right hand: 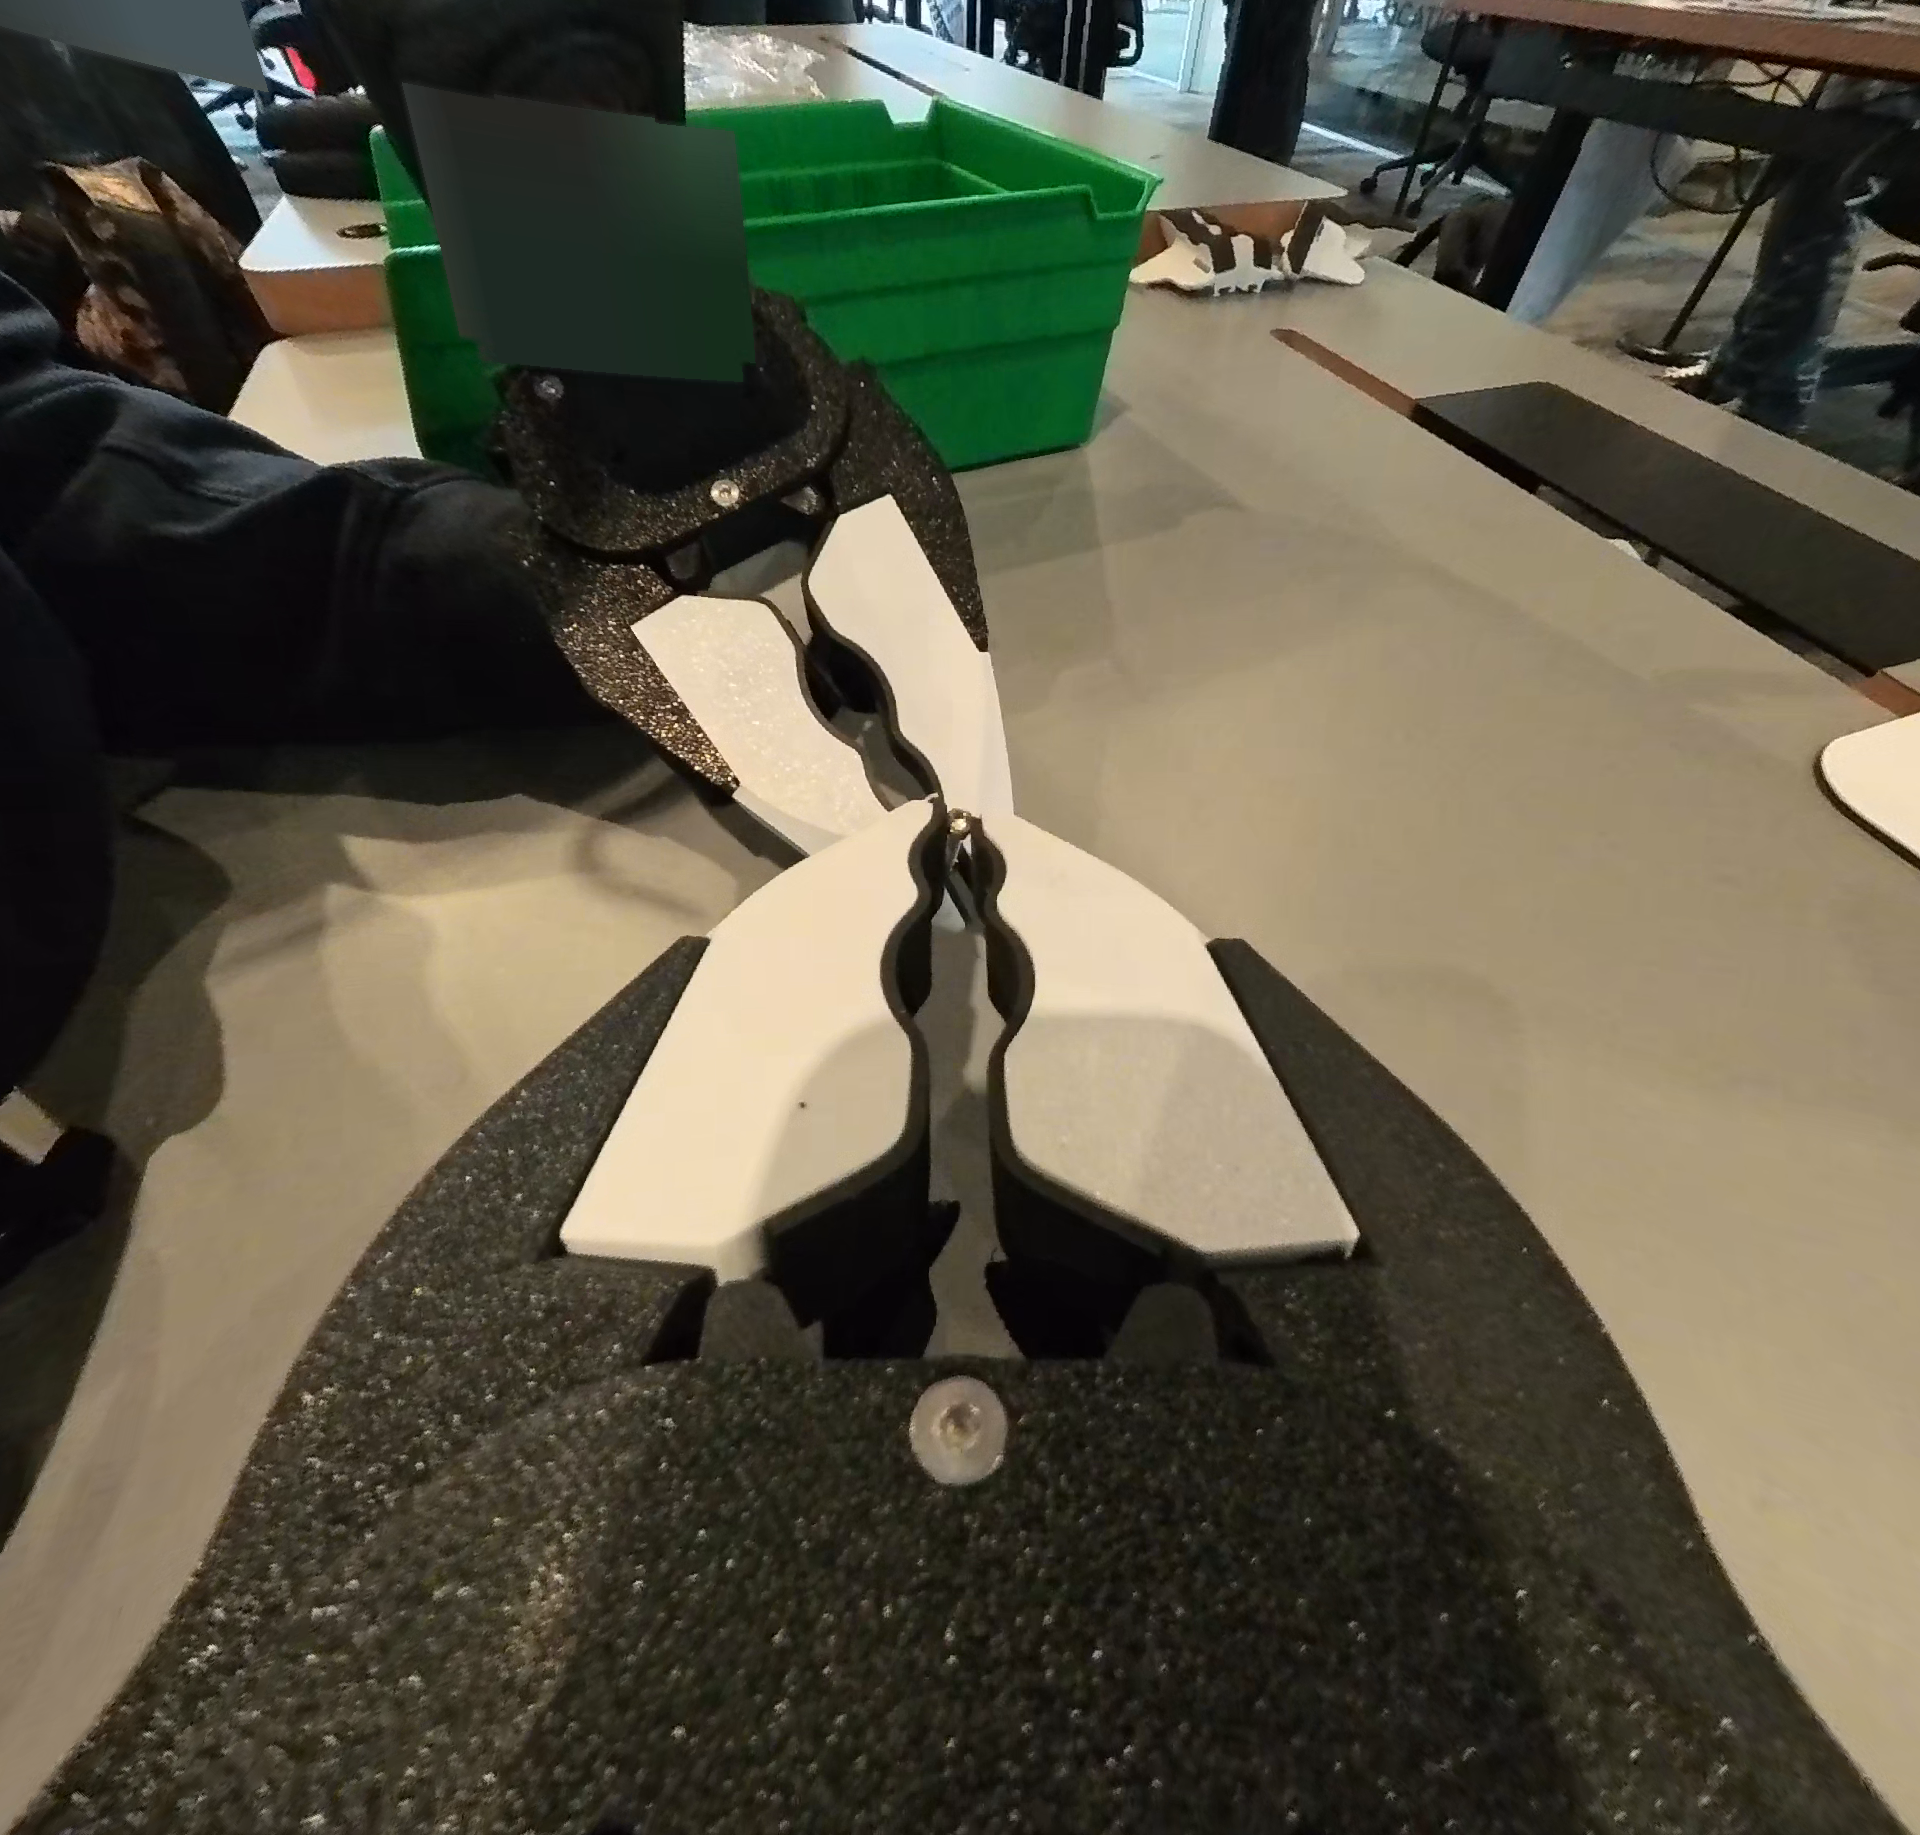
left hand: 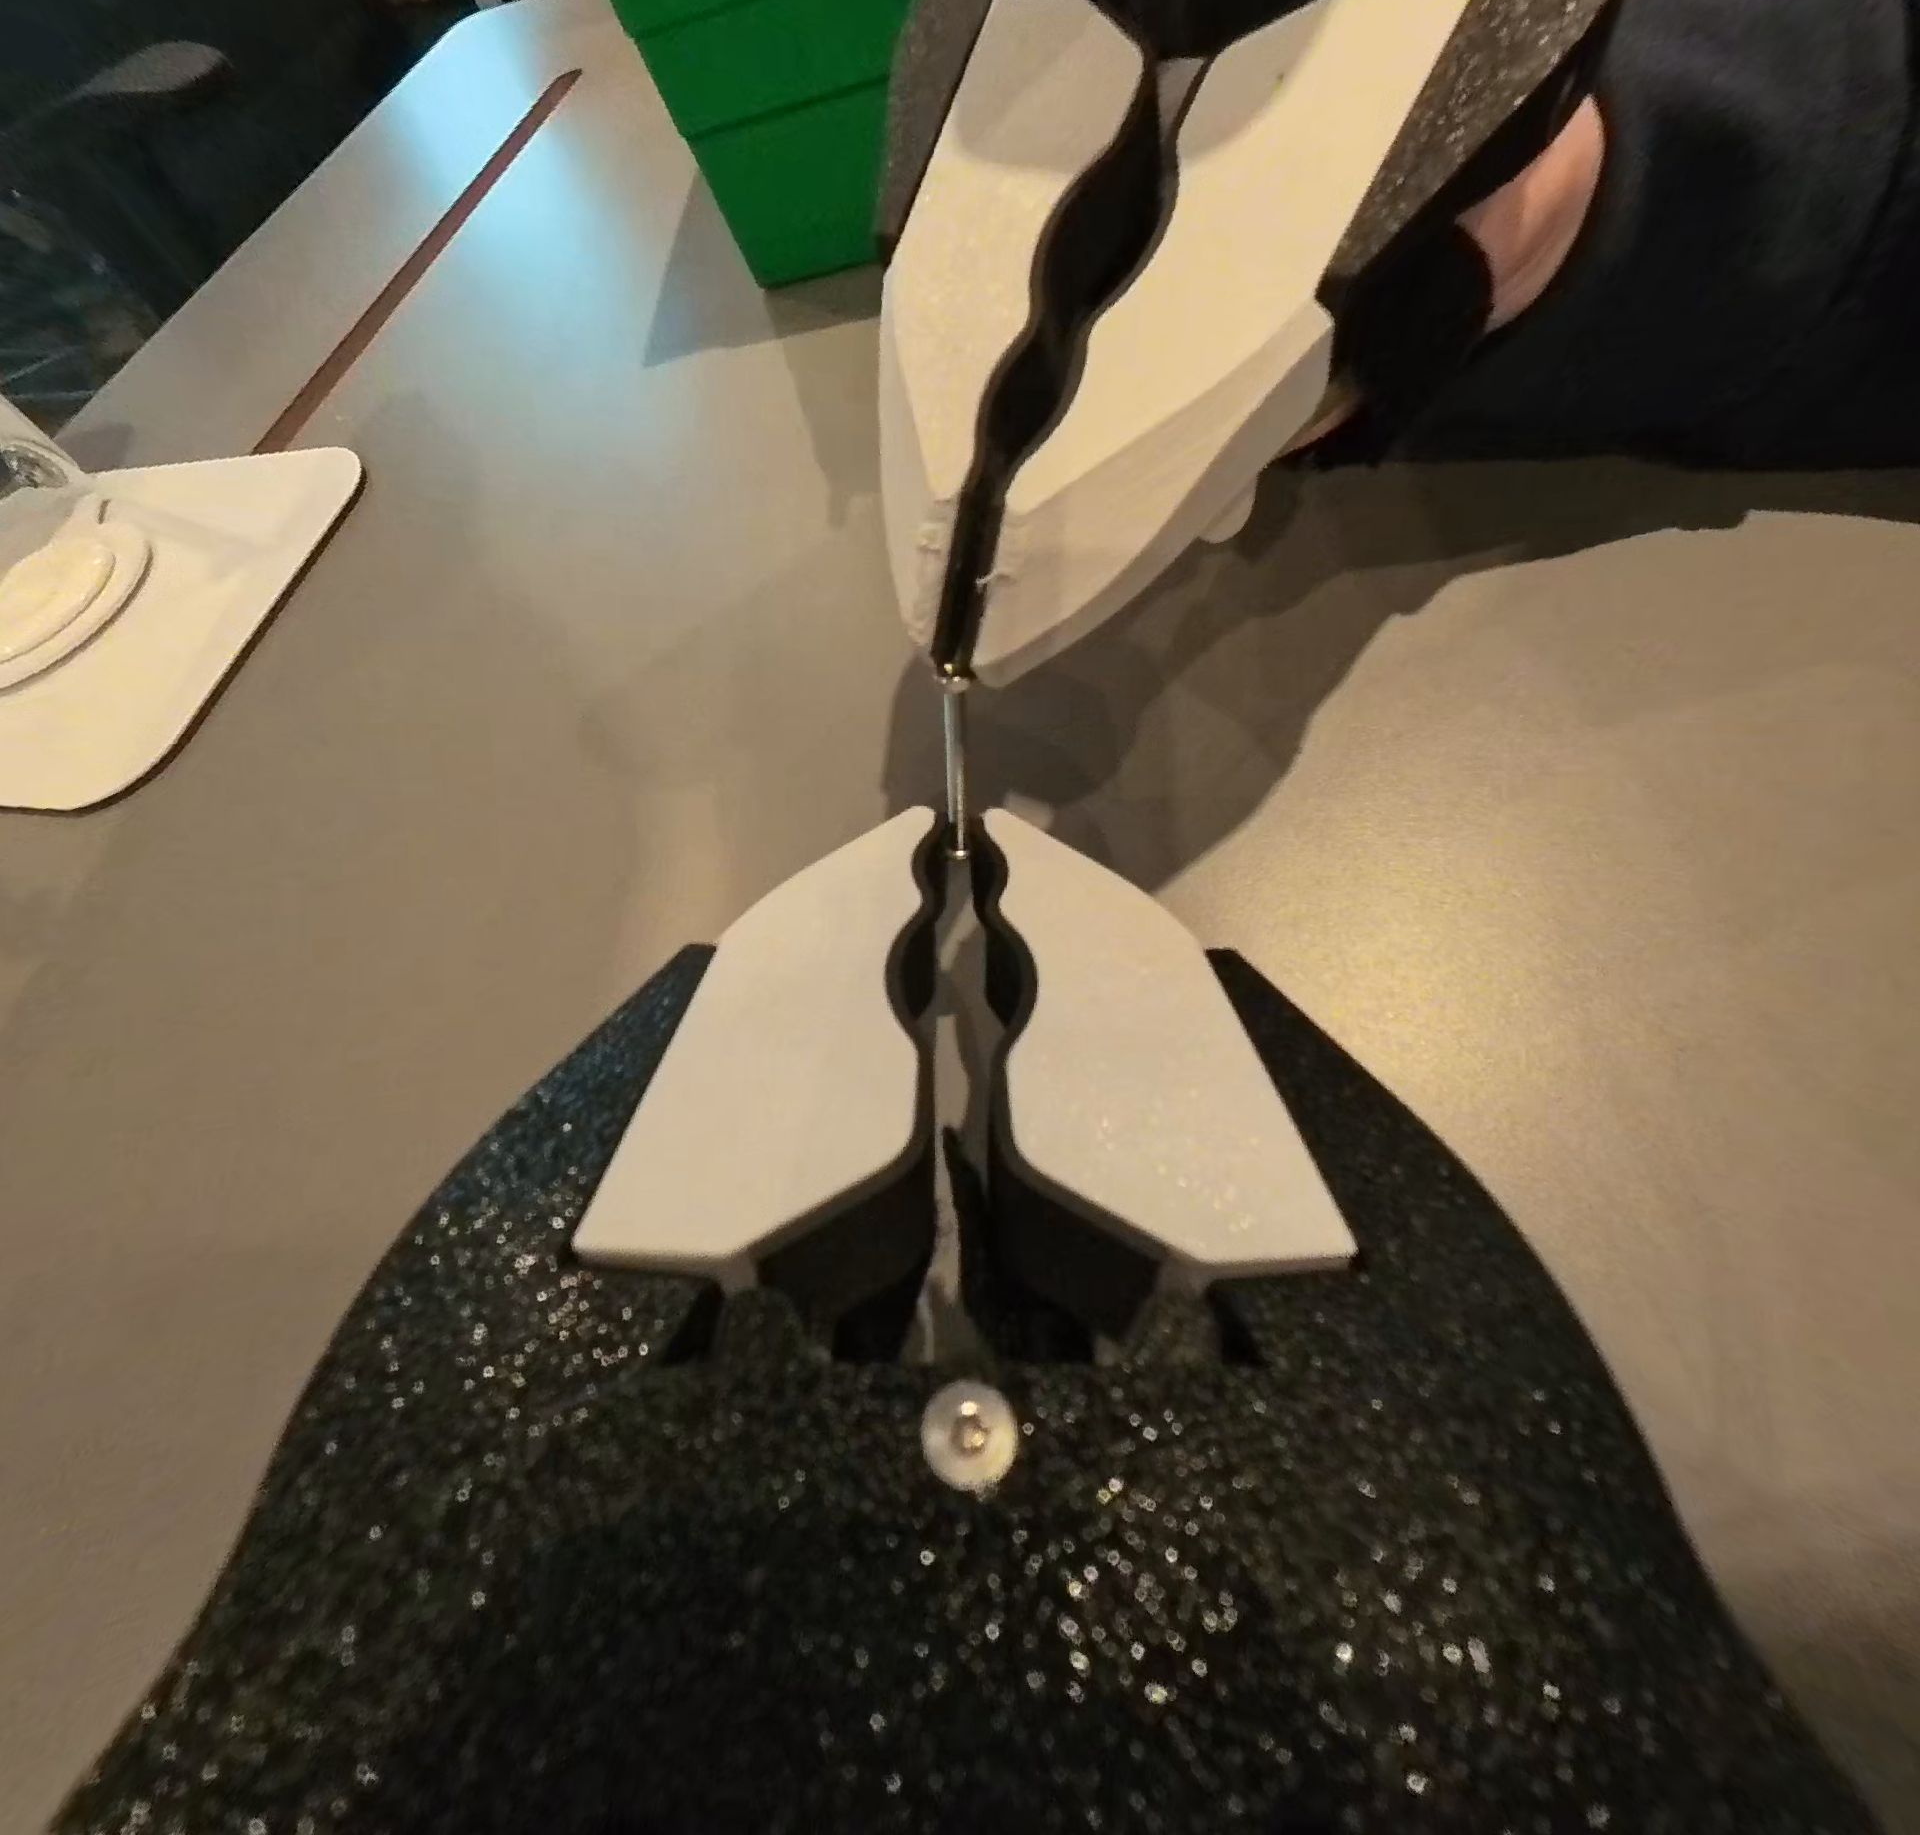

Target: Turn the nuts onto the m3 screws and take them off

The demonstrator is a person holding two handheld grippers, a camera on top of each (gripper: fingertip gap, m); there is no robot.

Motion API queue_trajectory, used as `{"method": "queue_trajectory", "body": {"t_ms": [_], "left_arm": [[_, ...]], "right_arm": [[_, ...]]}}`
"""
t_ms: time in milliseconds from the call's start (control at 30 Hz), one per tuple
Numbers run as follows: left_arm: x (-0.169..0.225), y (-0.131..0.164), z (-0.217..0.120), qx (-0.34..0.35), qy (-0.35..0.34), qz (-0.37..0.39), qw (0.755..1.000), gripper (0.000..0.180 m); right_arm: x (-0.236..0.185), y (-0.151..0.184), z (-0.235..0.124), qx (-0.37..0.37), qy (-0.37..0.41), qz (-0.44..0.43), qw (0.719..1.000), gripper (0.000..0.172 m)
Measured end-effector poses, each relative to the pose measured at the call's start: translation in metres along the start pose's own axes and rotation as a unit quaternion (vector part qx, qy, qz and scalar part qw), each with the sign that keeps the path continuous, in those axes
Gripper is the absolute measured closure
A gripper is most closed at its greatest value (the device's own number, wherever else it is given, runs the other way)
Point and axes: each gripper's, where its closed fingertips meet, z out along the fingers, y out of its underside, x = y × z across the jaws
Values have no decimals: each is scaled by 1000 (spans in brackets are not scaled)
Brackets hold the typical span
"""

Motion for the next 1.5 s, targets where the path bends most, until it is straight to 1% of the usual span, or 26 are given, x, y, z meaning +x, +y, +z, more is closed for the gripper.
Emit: {"method": "queue_trajectory", "body": {"t_ms": [200, 367, 433, 500, 600, 733, 933, 1300, 1500], "left_arm": [[0, 0, 0, 1, 0, -1, 1000, 177], [-1, -2, -1, 8, 0, -7, 1000, 177], [-2, -3, -2, 14, 0, -11, 1000, 177], [0, -6, -4, 26, 7, -17, 1000, 177], [2, -13, -7, 51, 27, -35, 998, 177], [4, -17, -10, 70, 45, -47, 995, 177], [4, -21, -12, 84, 48, -54, 994, 177], [-4, -25, -18, 112, 45, -92, 988, 177], [2, -23, -15, 95, 58, -80, 991, 177]], "right_arm": [[0, -1, 1, 7, -3, 2, 1000, 167], [1, -2, 1, 15, 2, 2, 1000, 161], [3, -6, 1, 30, 11, 4, 999, 150], [2, -14, 1, 63, 8, 11, 998, 138], [-8, -29, 0, 129, -26, 32, 991, 131], [-15, -33, 4, 149, -61, 66, 985, 128], [-20, -30, 8, 133, -70, 55, 987, 132], [-18, -30, 7, 133, -64, 53, 988, 134], [-16, -36, 6, 153, -51, 47, 986, 132]]}}
